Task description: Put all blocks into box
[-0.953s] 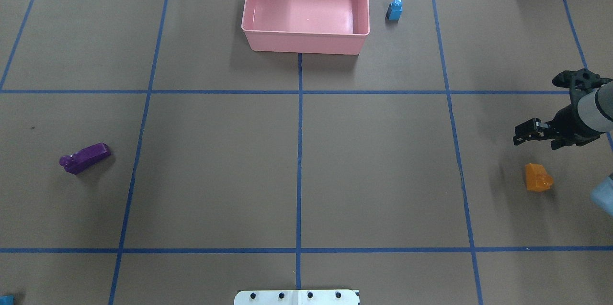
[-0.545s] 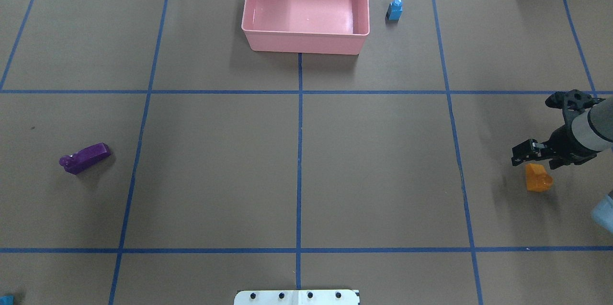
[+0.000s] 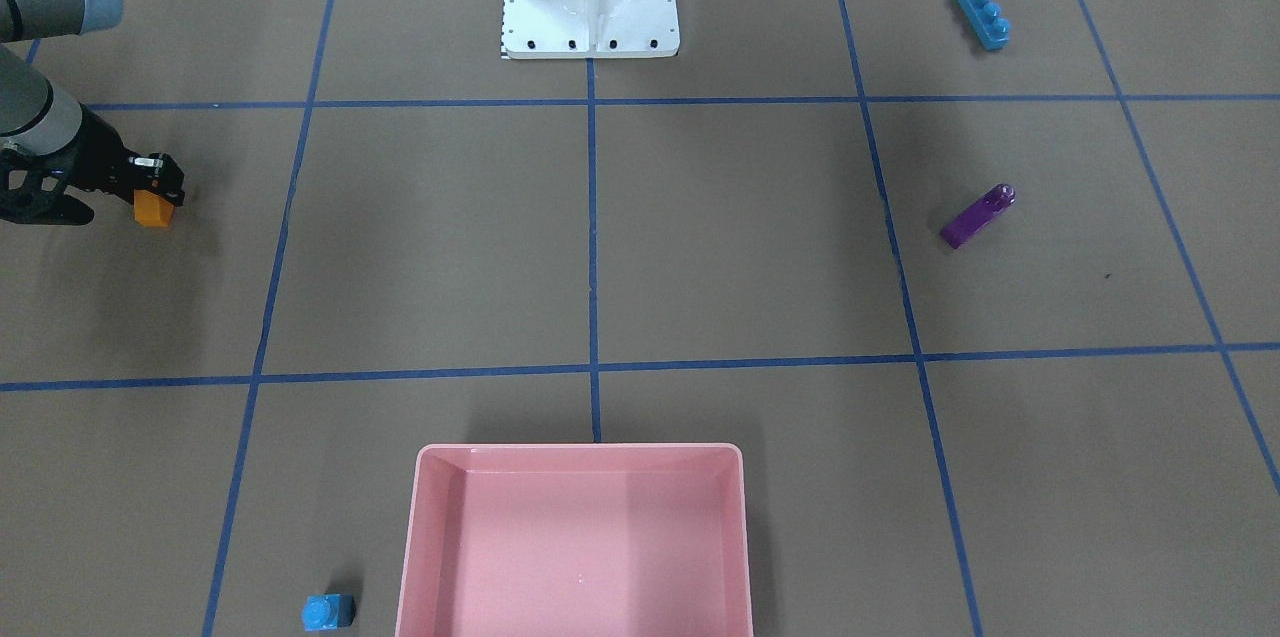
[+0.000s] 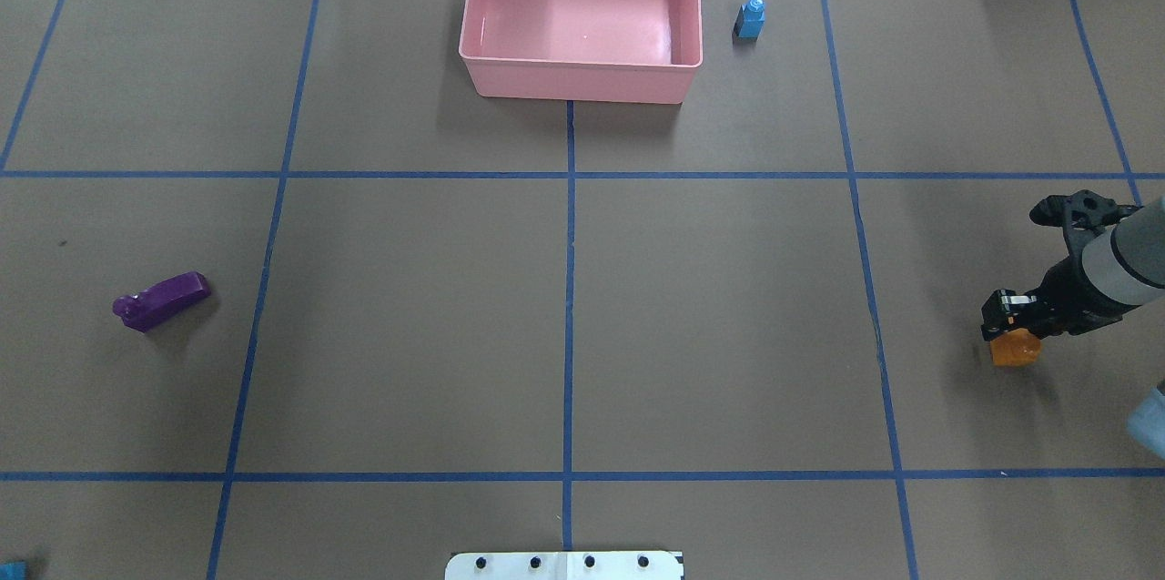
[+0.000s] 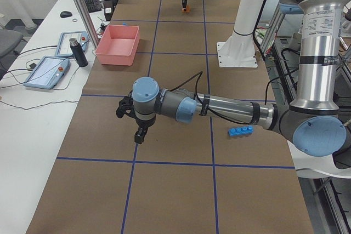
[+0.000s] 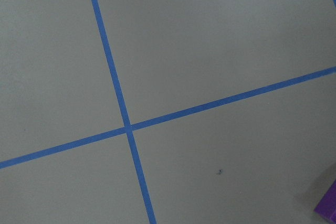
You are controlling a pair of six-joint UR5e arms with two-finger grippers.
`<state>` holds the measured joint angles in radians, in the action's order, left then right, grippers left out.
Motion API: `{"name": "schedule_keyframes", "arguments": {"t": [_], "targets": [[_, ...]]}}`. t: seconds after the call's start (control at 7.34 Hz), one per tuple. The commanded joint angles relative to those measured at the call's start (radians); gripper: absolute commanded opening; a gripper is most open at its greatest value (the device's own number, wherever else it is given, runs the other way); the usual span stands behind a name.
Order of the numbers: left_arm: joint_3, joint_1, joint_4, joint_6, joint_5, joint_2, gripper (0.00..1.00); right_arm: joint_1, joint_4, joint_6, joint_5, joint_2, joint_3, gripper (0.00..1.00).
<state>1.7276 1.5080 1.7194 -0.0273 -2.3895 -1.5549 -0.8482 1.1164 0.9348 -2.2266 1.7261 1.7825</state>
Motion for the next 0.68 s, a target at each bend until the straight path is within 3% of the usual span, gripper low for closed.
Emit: {"name": "schedule_keyframes", "arguments": {"t": [0.0, 0.27, 0.54], "targets": [[-0.012, 0.0, 0.0, 0.0, -0.043, 0.001, 1.0, -0.027, 0.008, -0.005, -0.056, 0.012, 0.014, 0.0], [-0.013, -0.002, -0.003, 0.003, -0.049, 0.001, 1.0, -0.096, 0.013, -0.007, -0.093, 0.041, 0.081, 0.0], [-0.003, -0.096, 0.081, 0.163, -0.066, -0.004, 1.0, -0.203, 0.03, -0.022, -0.09, 0.037, 0.153, 0.0]]}}
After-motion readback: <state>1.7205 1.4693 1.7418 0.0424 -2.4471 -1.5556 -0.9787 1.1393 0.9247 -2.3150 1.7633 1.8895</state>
